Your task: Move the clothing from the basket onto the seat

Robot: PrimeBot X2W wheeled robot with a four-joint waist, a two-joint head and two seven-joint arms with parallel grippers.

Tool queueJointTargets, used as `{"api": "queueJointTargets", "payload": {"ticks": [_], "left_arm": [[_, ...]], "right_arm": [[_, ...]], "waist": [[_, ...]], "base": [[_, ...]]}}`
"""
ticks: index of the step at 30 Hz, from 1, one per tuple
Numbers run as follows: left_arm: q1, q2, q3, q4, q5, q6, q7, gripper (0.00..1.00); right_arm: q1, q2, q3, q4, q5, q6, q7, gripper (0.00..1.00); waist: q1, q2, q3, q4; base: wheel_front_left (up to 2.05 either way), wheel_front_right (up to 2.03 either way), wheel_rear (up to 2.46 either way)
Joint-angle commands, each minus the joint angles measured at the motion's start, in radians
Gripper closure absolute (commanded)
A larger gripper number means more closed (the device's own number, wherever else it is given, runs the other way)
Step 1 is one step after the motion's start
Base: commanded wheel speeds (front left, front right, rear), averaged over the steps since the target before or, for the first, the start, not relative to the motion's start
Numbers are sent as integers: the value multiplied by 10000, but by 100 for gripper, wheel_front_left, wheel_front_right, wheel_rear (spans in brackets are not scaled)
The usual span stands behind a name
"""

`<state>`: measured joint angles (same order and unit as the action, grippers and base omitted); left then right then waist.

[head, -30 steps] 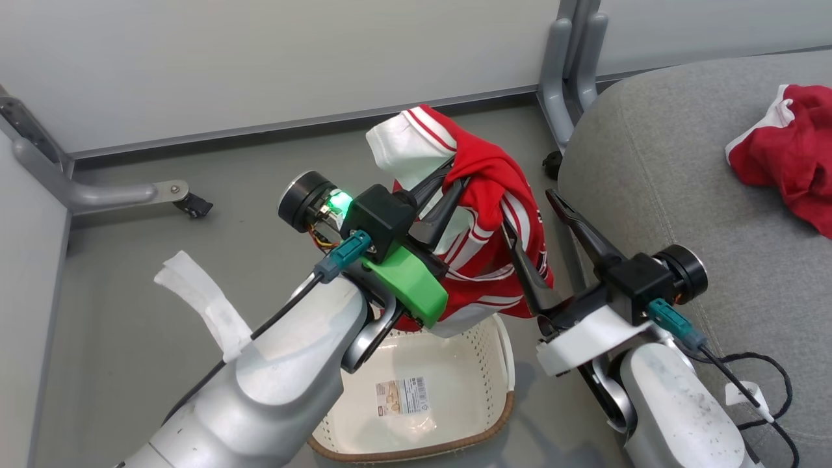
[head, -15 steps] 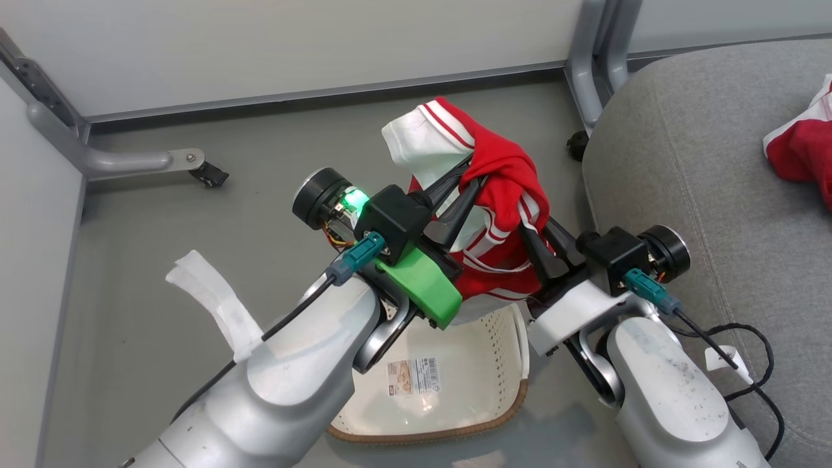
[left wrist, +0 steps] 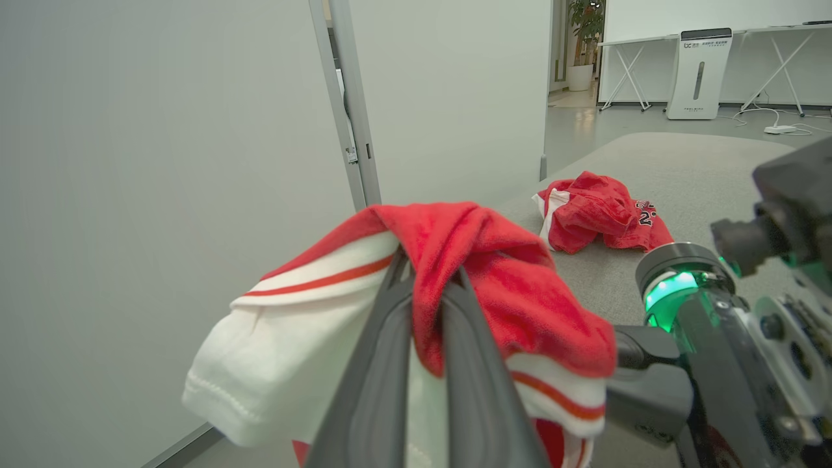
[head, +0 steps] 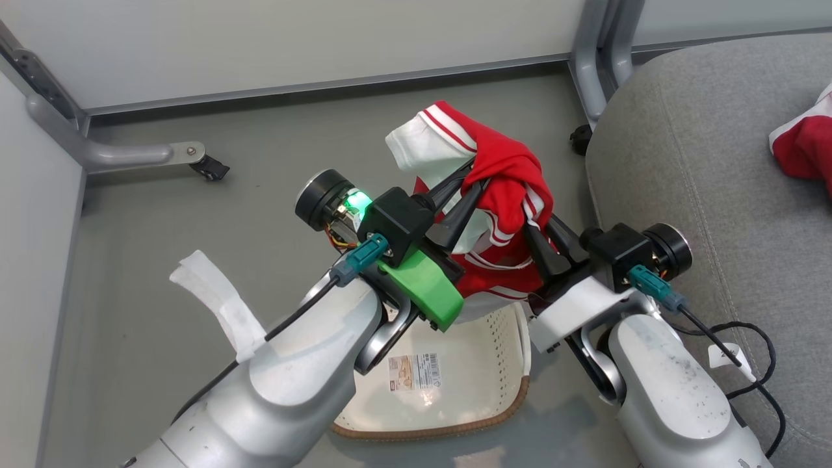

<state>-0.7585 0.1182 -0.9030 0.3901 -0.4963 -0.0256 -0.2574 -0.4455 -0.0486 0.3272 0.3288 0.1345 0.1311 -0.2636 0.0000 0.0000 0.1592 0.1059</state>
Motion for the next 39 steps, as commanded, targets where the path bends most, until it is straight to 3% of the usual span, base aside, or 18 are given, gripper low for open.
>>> {"api": "queueJointTargets", "payload": {"ticks": [1, 11, 12, 13, 14, 28, 39], "left_arm": [[-127, -6, -6, 15, 30, -23, -54, 100], [-117, -18, -151, 141, 68, -27, -67, 100], [-120, -26, -164, 157, 76, -5, -69, 74], [-117, -36, -214, 188, 91, -27, -50, 17], [-120, -43, -223, 195, 94, -38, -49, 0], [10, 24, -173, 51, 284, 80, -77, 0], [230, 236, -4, -270, 518, 135, -78, 0]], "right_arm": [[-109, -33, -39, -39, 62, -7, -15, 100], [-151, -33, -117, -40, 138, -7, -15, 100], [-155, -33, -125, -41, 141, -7, -15, 100], [-155, -33, -139, -42, 143, -7, -15, 100], [-156, -33, -147, -40, 144, -7, -15, 100], [149, -34, -767, -163, 33, -7, -17, 100], [545, -32, -1260, -702, -25, -7, -18, 100]], "waist": [[0, 0, 15, 12], [0, 0, 7, 12], [0, 0, 3, 11], [0, 0, -5, 11], [0, 0, -6, 13], [0, 0, 13, -133], [0, 0, 319, -1361]], "base": [[0, 0, 0], [0, 0, 0], [0, 0, 0], [0, 0, 0], [0, 0, 0], [0, 0, 0], [0, 0, 0]]}}
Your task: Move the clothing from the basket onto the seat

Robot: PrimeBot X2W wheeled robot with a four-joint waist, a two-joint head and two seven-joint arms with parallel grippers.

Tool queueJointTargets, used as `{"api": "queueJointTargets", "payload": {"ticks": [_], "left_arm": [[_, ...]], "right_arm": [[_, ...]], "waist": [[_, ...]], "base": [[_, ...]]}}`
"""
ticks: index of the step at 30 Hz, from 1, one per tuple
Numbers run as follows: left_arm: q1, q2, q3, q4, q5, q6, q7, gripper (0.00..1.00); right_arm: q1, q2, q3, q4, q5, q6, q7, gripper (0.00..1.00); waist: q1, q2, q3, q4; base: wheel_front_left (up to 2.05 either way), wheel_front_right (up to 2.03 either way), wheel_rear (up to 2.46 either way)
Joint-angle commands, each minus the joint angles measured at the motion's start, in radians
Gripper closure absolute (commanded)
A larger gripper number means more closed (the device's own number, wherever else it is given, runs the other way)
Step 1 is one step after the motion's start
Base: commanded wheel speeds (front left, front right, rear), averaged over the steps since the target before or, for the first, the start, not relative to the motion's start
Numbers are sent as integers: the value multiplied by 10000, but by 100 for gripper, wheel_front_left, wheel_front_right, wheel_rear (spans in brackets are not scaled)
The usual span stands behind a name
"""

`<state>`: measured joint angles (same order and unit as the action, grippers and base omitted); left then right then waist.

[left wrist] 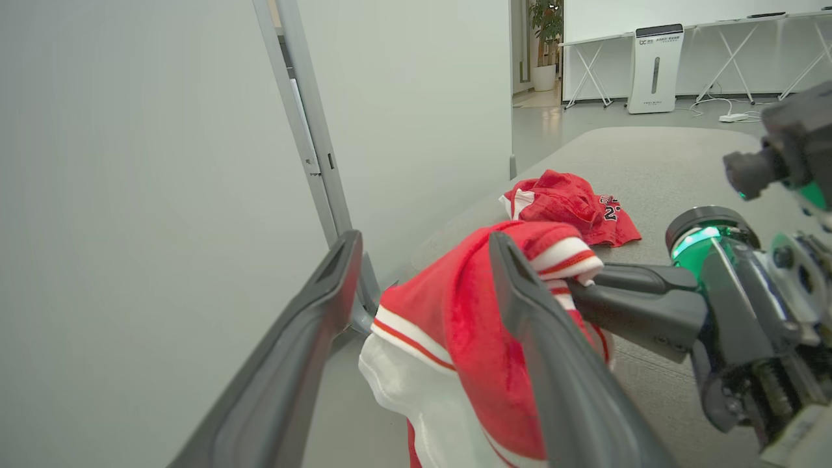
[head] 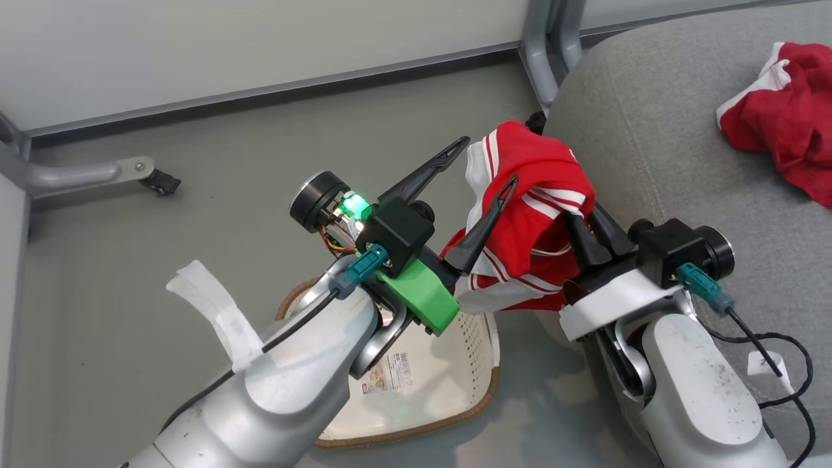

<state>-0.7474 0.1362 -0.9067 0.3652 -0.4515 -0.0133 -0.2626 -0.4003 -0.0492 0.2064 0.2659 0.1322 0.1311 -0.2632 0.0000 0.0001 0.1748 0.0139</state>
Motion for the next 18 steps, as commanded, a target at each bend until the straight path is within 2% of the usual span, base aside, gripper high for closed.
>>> {"api": "queueJointTargets", "payload": {"ticks": [1, 18], "left_arm": [[150, 78, 56, -49, 60, 26, -27, 0], [332, 343, 26, -148, 370, -102, -15, 0]], "right_arm": [[146, -23, -78, -154, 30, -7, -20, 100], [1112, -25, -1364, -1242, 290, -7, -22, 100]], "waist": [[0, -1, 191, -579], [0, -1, 666, -2587]], "base": [[0, 0, 0], [0, 0, 0]]}}
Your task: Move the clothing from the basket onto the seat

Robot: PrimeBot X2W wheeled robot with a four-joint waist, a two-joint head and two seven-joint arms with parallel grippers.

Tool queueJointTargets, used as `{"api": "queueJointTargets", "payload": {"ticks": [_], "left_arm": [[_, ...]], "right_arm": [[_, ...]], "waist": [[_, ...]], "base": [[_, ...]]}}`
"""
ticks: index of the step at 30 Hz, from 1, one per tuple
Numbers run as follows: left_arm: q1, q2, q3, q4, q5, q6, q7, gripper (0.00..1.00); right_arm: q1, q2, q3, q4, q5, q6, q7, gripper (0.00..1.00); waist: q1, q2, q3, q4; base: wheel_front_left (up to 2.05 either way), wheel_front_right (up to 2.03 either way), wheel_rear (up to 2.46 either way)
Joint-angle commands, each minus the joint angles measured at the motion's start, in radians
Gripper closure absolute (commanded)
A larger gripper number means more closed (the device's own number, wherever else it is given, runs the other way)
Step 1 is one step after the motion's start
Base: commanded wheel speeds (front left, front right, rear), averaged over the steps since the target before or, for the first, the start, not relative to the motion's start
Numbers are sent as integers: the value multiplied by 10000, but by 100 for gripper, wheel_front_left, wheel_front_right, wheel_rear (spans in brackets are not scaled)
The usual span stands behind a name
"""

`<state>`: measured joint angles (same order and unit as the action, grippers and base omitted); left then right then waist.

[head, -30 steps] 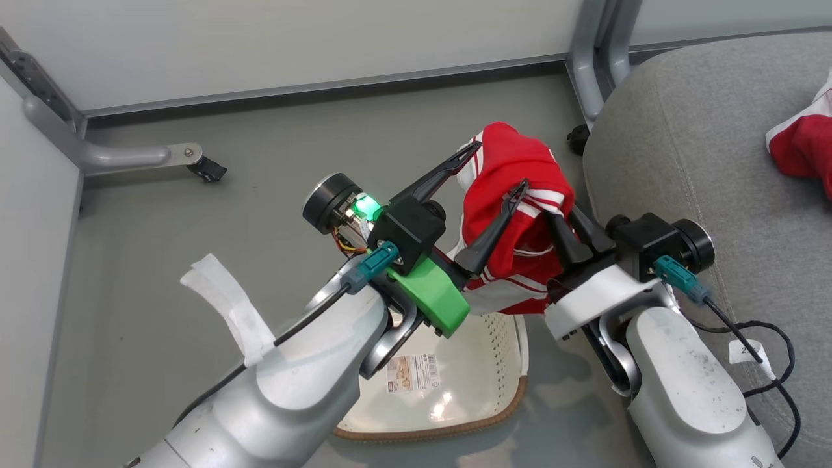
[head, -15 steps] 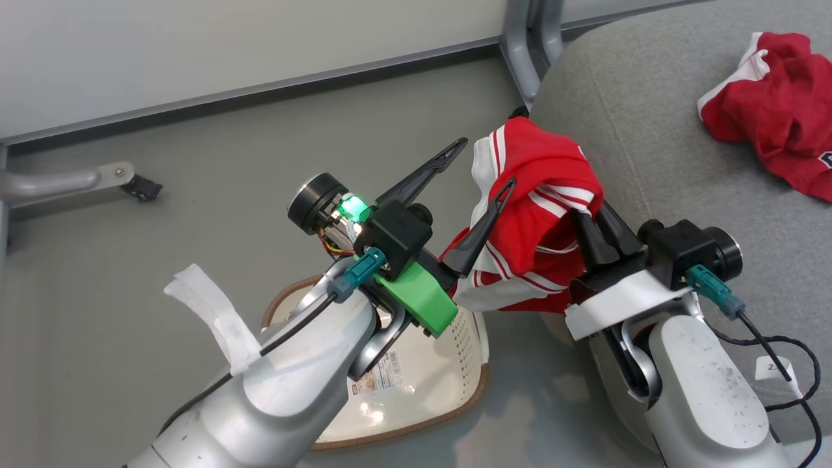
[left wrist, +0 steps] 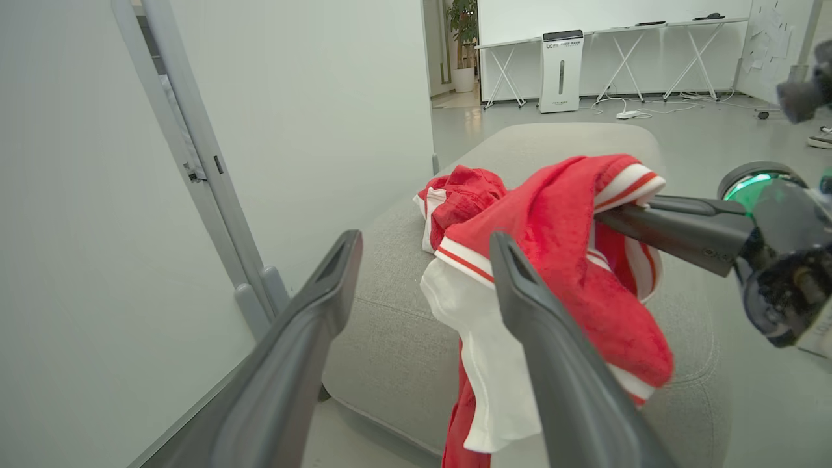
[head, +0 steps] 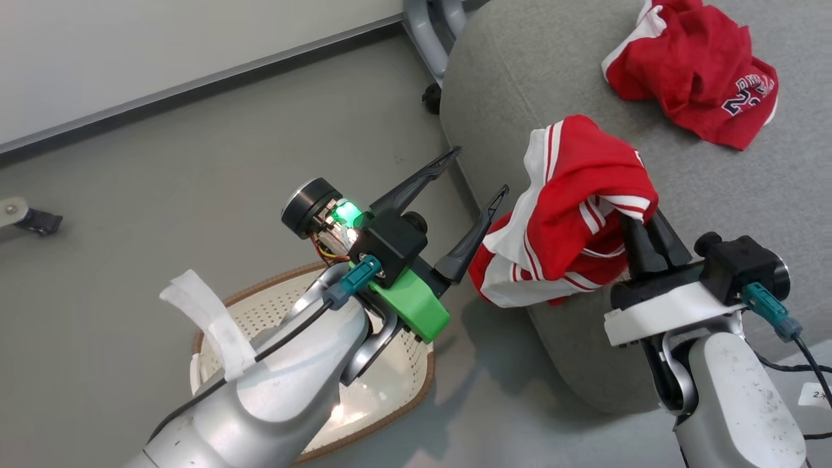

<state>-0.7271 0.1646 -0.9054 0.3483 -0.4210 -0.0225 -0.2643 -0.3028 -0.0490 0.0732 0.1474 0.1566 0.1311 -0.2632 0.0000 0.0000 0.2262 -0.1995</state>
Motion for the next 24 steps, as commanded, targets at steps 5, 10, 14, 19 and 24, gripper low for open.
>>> {"api": "queueJointTargets", "payload": {"ticks": [5, 10, 14, 19, 24], "left_arm": [[93, 105, -68, 41, 101, -31, 2, 0], [89, 138, -151, -5, 118, -66, 2, 0], [152, 165, -208, -19, 137, -72, 2, 0], [222, 200, -217, -57, 127, -55, 2, 0], [185, 256, -152, -105, 147, -43, 2, 0]], "right_arm": [[429, -25, -366, -258, 147, -7, -22, 100], [722, -25, -714, -365, 258, -7, -22, 100], [914, -27, -922, -428, 334, -7, -22, 100], [1006, -28, -1075, -477, 447, -7, -22, 100], [544, -28, -1174, -565, 426, -7, -22, 100]], "waist": [[0, 0, 208, -989], [0, 0, 284, -1430], [0, 0, 322, -1654], [0, 0, 340, -1728], [0, 0, 434, -1623]], "base": [[0, 0, 0], [0, 0, 0], [0, 0, 0], [0, 0, 0], [0, 0, 0]]}}
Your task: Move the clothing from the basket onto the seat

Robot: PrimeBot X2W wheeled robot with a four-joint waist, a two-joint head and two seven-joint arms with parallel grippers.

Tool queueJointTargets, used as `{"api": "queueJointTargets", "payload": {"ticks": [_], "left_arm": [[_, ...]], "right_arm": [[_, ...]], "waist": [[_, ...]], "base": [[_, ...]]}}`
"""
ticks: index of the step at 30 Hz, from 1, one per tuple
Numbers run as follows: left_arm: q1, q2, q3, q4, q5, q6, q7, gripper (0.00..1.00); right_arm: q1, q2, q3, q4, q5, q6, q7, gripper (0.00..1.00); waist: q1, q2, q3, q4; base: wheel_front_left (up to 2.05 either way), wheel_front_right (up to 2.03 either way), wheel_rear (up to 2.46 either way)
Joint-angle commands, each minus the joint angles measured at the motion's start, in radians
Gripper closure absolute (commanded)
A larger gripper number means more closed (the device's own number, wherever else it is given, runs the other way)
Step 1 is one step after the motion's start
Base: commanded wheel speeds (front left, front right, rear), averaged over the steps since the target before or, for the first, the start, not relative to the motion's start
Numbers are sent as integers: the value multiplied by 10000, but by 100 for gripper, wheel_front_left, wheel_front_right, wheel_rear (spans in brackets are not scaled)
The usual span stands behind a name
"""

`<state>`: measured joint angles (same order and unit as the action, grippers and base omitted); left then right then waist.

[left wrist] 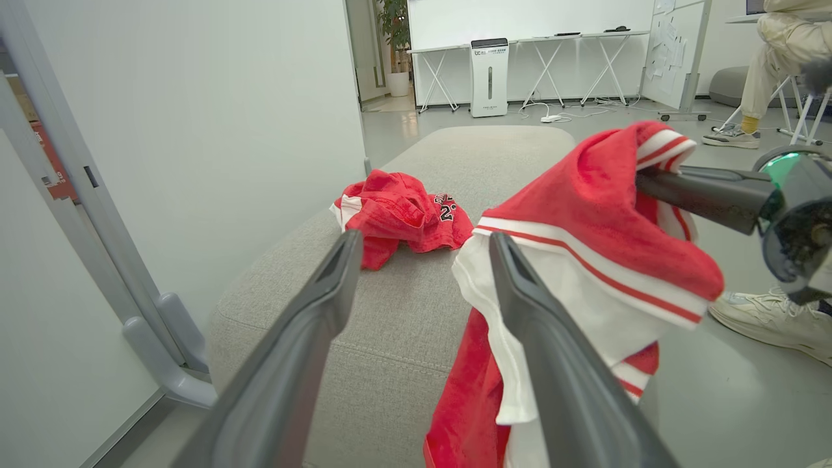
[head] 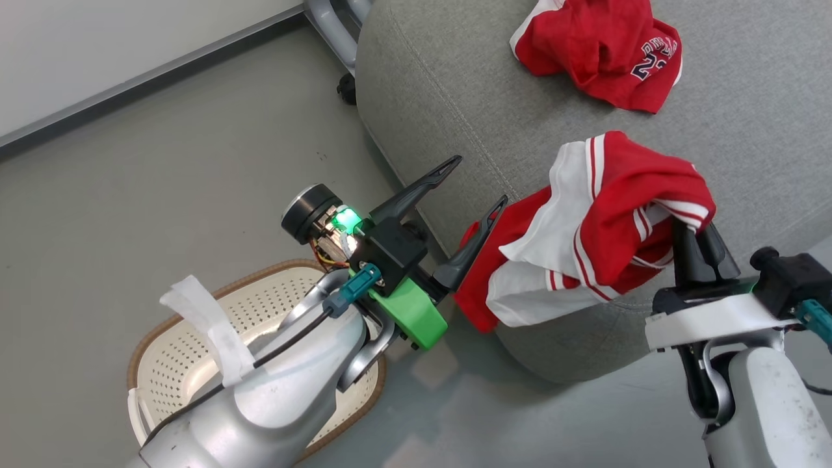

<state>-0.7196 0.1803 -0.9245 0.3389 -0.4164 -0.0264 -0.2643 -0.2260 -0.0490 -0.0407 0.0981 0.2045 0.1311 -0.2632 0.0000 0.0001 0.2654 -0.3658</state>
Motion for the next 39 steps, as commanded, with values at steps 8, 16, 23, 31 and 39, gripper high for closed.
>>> {"api": "queueJointTargets", "payload": {"ticks": [8, 16, 23, 31, 39], "left_arm": [[-347, 230, 162, -191, 233, 79, 9, 0], [-994, 409, 181, -336, 412, -3, 124, 0], [-1453, 482, 135, -419, 603, -73, 123, 0], [-1800, 422, 110, -453, 733, -84, 65, 0], [-1933, 502, 179, -418, 820, -24, 34, 0]], "right_arm": [[-2079, -27, -561, -353, -439, -7, -22, 100], [-4704, -311, -1536, -304, -1086, -7, -22, 100], [-7113, -1553, -2434, 464, -1316, -7, -20, 100], [-8966, -2866, -2997, 2512, -1286, -7, -20, 100], [-8897, -3247, -3364, 4699, -1279, -7, -20, 100]], "waist": [[0, -1, 869, 337], [0, -1, 2248, 799], [0, -1, 3296, 1149], [0, -1, 4081, 1452], [0, -1, 4557, 1723]], "base": [[0, 0, 0], [0, 0, 0], [0, 0, 0], [0, 0, 0], [0, 0, 0]]}}
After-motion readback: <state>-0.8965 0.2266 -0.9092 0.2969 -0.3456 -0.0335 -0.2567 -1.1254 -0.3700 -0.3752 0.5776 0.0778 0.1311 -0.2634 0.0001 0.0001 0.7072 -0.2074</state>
